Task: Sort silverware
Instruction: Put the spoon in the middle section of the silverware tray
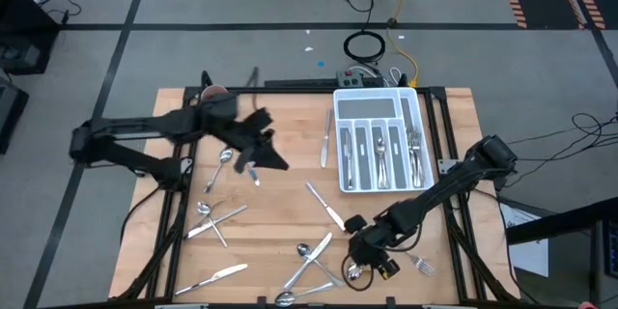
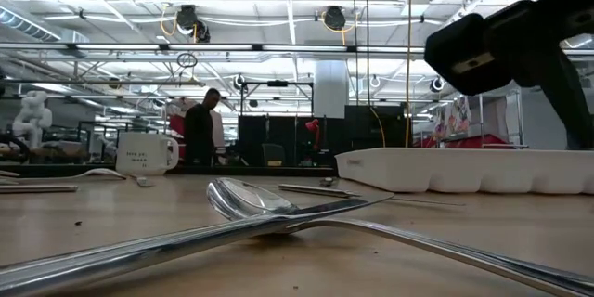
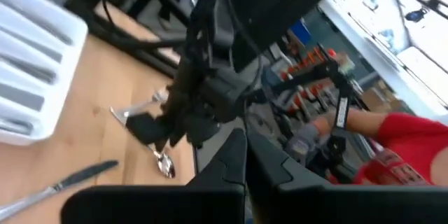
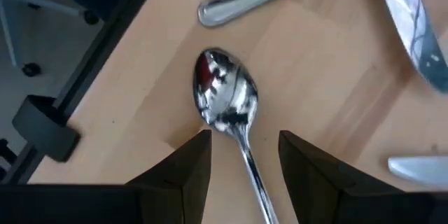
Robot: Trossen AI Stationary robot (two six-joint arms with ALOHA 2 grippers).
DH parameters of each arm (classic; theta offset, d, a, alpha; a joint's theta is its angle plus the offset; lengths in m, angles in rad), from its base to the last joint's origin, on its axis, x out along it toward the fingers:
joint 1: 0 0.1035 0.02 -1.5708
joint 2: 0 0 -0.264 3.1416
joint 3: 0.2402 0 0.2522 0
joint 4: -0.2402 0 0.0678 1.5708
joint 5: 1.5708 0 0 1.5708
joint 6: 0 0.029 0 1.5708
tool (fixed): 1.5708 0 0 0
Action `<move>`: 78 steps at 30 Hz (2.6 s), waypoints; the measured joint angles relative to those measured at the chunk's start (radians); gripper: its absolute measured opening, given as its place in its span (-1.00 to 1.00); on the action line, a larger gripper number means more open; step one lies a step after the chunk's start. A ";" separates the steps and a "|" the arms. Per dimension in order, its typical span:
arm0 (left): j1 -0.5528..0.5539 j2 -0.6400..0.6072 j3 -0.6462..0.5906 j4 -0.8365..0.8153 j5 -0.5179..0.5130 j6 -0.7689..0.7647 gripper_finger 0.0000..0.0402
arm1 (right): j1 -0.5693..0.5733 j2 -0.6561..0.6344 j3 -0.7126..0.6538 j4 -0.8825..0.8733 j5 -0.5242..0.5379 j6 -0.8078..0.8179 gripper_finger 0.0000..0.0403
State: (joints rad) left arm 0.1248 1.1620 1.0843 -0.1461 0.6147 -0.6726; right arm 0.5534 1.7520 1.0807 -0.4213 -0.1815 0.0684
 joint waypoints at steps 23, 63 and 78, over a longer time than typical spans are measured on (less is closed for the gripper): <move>-0.202 -0.144 0.000 -0.213 -0.327 0.025 -1.00 | -0.004 0.192 0.016 -0.097 0.078 0.009 -0.93; -0.210 -0.142 0.000 -0.145 -0.386 0.136 -1.00 | -0.221 -0.823 -0.501 0.635 0.547 0.579 -1.00; -0.110 0.133 0.002 0.551 -0.185 0.235 -1.00 | -0.306 -0.940 -0.922 1.472 0.513 0.642 -1.00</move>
State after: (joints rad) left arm 0.0153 1.2951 1.0863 0.4052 0.4301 -0.4381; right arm 0.2478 0.8119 0.1583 1.0508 0.3316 0.7107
